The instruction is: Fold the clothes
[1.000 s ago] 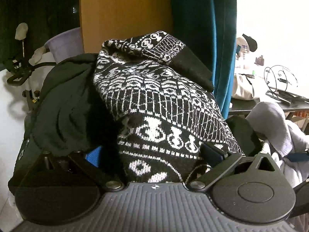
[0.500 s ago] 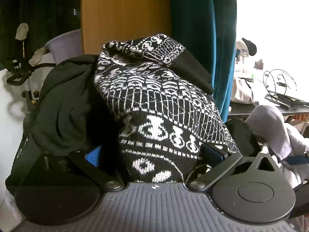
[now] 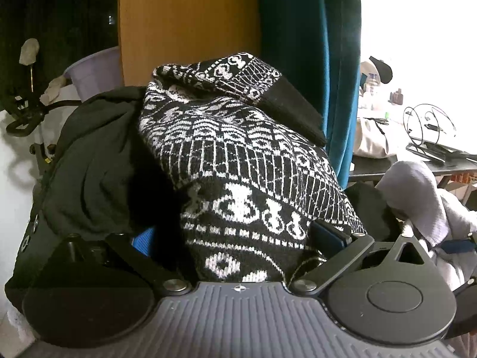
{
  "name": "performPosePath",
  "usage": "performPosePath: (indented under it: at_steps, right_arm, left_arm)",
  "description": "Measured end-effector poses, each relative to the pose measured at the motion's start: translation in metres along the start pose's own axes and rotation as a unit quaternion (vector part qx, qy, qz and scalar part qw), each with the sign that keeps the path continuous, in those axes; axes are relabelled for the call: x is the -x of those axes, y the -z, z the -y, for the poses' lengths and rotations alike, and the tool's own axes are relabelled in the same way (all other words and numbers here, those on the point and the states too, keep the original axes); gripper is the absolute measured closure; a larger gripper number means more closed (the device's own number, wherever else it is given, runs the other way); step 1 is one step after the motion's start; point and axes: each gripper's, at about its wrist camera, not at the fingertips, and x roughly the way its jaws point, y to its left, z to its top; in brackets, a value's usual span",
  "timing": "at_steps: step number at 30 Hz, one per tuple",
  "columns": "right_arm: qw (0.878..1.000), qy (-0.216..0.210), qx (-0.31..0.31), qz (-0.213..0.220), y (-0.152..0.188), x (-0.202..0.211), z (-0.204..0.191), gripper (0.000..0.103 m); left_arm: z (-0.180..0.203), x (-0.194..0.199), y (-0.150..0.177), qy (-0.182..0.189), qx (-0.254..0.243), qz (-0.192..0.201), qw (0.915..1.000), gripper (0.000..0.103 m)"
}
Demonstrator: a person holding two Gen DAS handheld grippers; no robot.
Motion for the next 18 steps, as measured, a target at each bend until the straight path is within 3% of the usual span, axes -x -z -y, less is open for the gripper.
performPosePath:
  at_steps: [3,13,18]
  right_arm:
    - [1.0,-0.002,-0.004,-0.001,-0.001,-0.001,0.001,0.001]
    - [1.0,-0.006,-0.008,0.008,0.002,-0.001,0.002,0.001]
    - [1.0,-0.013,-0.005,0.001,0.001,-0.002,0.004,0.001]
  left_arm:
    - [0.0,0.0,-0.003,0.0,0.003,-0.007,1.0,0.0]
    - [0.003,-0.005,-0.028,-0.019,0.021,-0.117,0.9927,0.0]
    - [0.001,-0.008,-0.032,-0.023,0.036,-0.146,0.9884,0.0]
